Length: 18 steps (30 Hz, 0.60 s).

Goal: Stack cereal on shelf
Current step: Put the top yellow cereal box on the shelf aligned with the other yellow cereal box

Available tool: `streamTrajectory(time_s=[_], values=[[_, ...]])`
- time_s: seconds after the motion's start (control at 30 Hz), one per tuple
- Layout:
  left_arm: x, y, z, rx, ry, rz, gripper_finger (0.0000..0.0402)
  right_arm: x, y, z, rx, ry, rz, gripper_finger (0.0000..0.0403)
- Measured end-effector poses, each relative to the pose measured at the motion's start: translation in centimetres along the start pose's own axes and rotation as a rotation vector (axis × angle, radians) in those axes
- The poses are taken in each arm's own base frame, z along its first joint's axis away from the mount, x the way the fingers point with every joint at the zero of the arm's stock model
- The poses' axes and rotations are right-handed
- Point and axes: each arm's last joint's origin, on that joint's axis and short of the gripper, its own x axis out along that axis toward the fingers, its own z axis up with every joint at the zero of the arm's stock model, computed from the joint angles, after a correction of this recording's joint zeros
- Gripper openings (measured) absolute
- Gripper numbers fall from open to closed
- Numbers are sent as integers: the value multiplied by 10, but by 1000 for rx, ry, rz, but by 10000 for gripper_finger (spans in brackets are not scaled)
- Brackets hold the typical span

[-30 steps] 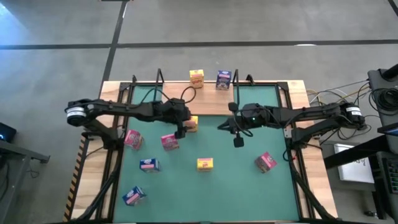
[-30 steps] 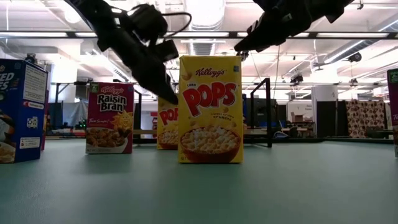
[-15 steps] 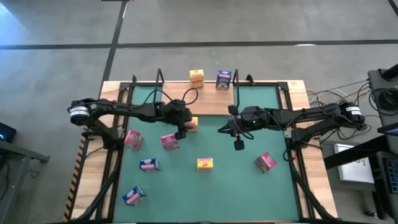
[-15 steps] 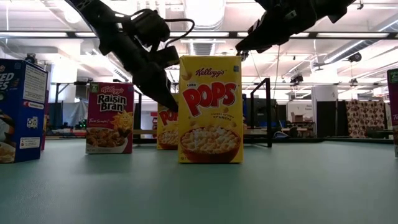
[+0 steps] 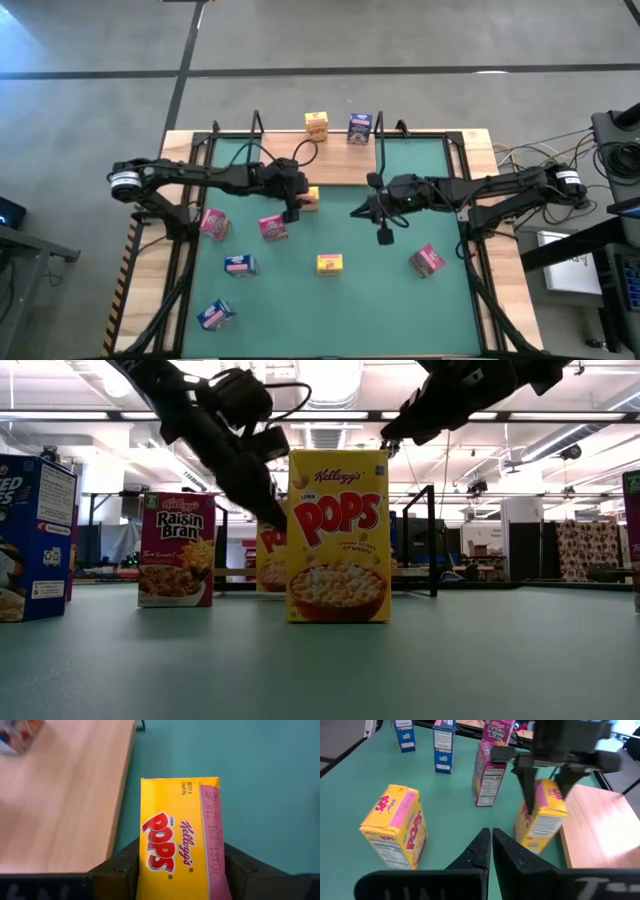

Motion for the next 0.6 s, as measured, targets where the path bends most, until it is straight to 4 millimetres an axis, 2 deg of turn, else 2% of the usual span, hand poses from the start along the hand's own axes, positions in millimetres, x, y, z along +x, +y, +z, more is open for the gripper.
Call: streamTrajectory(time_s=[0.3,0.47,0.6], values=[[-19,13,41,140,-69,31,156,0,3,0,-7,5,6,9],[-33,36,61,209,-117,96,155,-2,3,-2,-5,24,10,9],[-43,61,69,212,-144,146,155,-5,3,-1,-5,29,11,9]])
